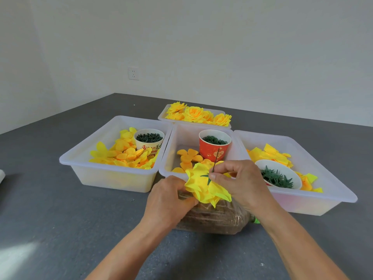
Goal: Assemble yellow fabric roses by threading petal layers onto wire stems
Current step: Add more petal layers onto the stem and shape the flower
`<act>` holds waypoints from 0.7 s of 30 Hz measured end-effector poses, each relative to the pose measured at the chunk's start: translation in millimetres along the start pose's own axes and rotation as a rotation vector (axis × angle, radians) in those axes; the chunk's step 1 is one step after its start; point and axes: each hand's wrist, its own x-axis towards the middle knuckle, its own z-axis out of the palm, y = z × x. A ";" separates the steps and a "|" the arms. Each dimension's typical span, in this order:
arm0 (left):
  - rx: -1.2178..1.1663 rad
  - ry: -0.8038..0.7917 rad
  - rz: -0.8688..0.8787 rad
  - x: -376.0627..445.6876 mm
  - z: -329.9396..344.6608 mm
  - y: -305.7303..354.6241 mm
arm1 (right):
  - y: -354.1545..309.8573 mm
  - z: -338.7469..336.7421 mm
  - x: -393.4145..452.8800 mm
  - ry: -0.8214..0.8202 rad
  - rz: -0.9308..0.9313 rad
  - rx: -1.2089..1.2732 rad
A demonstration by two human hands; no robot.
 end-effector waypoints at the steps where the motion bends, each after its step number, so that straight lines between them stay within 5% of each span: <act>1: -0.010 0.001 0.002 0.1 0.2 -0.2 | 1.1 0.5 -0.3 -0.001 0.009 0.012; 21: -0.029 0.000 -0.037 0.7 6.1 -7.8 | 4.0 10.6 -7.7 0.107 -0.006 0.082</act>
